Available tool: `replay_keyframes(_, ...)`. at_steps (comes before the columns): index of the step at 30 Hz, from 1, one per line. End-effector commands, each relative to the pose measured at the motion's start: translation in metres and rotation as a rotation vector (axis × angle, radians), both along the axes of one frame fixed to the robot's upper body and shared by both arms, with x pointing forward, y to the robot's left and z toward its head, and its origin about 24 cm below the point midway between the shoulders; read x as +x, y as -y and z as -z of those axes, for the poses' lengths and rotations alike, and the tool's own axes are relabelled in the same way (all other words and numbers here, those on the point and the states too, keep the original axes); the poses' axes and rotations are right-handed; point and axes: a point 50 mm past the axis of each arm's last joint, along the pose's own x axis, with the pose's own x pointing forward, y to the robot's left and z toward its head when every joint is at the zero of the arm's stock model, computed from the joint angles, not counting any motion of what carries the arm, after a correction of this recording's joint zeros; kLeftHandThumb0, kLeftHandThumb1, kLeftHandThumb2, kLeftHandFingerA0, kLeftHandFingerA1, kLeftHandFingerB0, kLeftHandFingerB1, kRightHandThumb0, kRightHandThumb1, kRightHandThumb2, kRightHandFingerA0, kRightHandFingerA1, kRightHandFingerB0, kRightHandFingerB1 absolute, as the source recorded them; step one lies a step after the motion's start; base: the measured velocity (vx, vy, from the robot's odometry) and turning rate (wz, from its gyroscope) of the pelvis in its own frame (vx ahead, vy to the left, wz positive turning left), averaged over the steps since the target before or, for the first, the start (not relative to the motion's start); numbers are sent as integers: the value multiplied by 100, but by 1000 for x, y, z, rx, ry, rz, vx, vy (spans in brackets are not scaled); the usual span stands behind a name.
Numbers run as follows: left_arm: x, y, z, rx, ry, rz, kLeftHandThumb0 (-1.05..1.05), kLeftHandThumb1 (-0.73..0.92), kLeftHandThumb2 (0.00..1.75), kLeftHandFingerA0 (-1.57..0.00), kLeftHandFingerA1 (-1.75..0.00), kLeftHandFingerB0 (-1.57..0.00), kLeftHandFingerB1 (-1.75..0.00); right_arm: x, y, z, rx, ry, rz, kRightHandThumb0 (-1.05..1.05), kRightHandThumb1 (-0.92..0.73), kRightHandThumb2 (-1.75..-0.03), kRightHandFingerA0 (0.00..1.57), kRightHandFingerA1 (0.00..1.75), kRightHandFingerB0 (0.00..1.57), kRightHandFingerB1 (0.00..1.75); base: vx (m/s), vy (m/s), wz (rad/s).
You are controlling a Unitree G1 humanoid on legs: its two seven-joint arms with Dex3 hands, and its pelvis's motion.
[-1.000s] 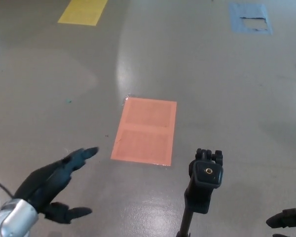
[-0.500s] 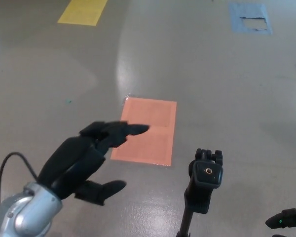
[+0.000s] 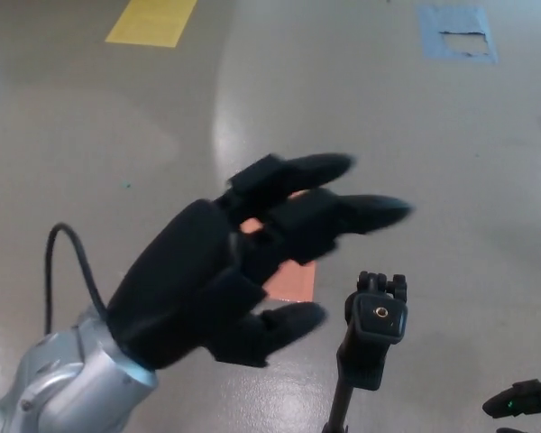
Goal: The robot uses its left hand to grab the top of a phone stand kept on the floor and rotates it anti-clockwise
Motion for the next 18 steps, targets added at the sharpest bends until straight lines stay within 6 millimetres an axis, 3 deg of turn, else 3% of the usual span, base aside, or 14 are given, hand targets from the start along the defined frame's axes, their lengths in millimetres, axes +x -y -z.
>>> replay_keyframes(1, -18, 13, -14, 32, 87, 104, 15, 53, 59, -11, -30, -19, -39, -2, 6, -2, -1, -2, -27, -47, -75, -62, 47, 39, 37, 34, 0, 0, 0)
replay_keyframes(5, -18, 18, -13, 37, 69, 125, 12, 50, 54, -11, -27, -17, -38, -3, 7, -1, -3, -6, -32, -44, -77, -62, 46, 38, 38, 34, 0, 0, 0)
replay_keyframes(6, -17, 20, -12, 37, 72, 127, 10, 32, 81, 0, -45, -9, -50, -3, 7, -1, -2, -6, -30, -45, -76, -62, 50, 39, 37, 34, 0, 0, 0)
replay_keyframes(7, -16, 21, -11, 37, 75, 128, 10, 32, 81, 0, -45, -9, -50, -3, 8, -2, -1, -6, -29, -45, -76, -62, 50, 39, 37, 34, 0, 0, 0)
replay_keyframes(8, -16, 22, -9, 39, 76, 129, 8, 46, 53, -13, -29, -16, -36, -2, 7, -2, 4, -5, -27, -46, -75, -62, 51, 40, 38, 34, 0, 0, 0)
replay_keyframes(13, -14, 27, -5, 62, 70, 132, 6, 46, 53, -12, -28, -16, -36, -2, 8, -2, 17, -6, -26, -47, -75, -62, 51, 41, 37, 34, 0, 0, 0)
replay_keyframes(14, -14, 28, -4, 72, 67, 133, 6, 34, 82, 0, -45, -5, -48, -2, 8, -3, 17, -2, -29, -53, -62, -87, 46, 53, 33, 47, 0, 0, 0)
replay_keyframes(15, -13, 29, -3, 80, 65, 134, 6, 34, 82, 0, -45, -5, -48, -2, 8, -4, 18, 1, -31, -53, -62, -87, 46, 53, 33, 47, 0, 0, 0)
replay_keyframes(16, -13, 31, -1, 86, 59, 136, 6, 36, 84, -1, -46, -8, -50, -2, 8, -4, 14, 3, -33, -49, -74, -63, 52, 41, 36, 34, 0, 0, 0)
replay_keyframes(18, -12, 34, 1, 97, 51, 139, 5, 35, 83, 0, -44, -7, -49, -1, 9, -4, 9, 6, -34, -47, -74, -62, 54, 41, 37, 34, 0, 0, 0)
